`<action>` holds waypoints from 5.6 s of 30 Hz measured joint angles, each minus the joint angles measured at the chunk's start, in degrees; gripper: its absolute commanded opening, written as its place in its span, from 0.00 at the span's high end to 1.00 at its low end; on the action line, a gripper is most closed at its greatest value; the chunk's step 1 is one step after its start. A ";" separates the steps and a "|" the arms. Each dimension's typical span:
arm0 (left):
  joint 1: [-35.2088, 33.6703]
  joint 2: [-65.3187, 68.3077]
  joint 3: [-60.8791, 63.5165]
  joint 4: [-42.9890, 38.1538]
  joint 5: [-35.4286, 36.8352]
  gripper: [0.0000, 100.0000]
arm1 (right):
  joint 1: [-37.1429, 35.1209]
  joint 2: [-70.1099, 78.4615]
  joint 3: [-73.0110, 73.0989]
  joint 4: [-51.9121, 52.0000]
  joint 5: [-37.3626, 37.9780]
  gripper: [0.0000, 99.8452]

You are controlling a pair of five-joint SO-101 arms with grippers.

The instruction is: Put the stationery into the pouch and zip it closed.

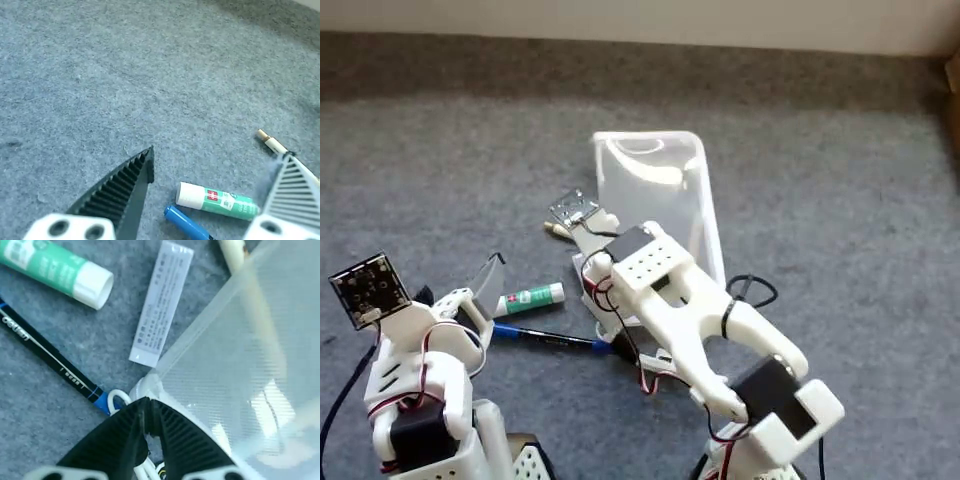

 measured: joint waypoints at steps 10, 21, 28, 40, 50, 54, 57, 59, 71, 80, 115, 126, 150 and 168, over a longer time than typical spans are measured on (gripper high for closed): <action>0.00 0.00 0.00 0.00 0.00 0.65 | 0.00 -0.35 -5.89 6.51 0.00 0.99; 0.00 0.00 0.00 0.00 0.00 0.65 | 0.00 -18.29 1.41 7.30 0.00 0.95; 0.00 0.00 0.00 0.00 0.00 0.65 | -2.90 -25.76 8.79 11.96 0.00 0.86; 0.00 0.00 0.00 0.00 0.00 0.65 | -3.60 -29.54 27.52 6.42 0.26 0.86; 0.00 0.00 0.00 0.00 0.00 0.65 | -3.69 -29.71 34.99 -1.76 0.26 0.87; 0.00 0.00 0.00 0.00 0.00 0.65 | -3.60 -30.33 36.04 -2.90 0.79 0.92; 0.00 0.00 0.00 0.00 0.00 0.65 | -3.43 -30.59 36.13 -2.90 3.34 0.99; 0.00 0.00 0.00 0.00 0.00 0.65 | -3.34 -30.68 36.13 -2.90 3.96 1.00; 0.00 0.00 0.00 0.00 0.00 0.64 | 3.25 -51.34 29.80 9.58 4.31 1.00; 2.73 0.00 -0.09 0.09 -0.53 0.62 | 3.34 -63.12 21.80 13.89 0.09 1.00; 32.44 0.70 2.37 -6.24 -3.08 0.62 | -0.44 -65.23 4.40 10.99 -6.86 1.00; 32.26 0.18 3.87 -9.85 -3.08 0.62 | -0.97 -65.23 4.40 10.99 -6.86 1.00; 31.21 0.62 9.05 -15.56 -3.43 0.68 | -0.97 -65.23 4.40 10.99 -6.86 1.00; 30.86 0.70 6.68 -14.15 -3.43 0.63 | -6.51 -65.23 4.40 12.04 -6.86 1.00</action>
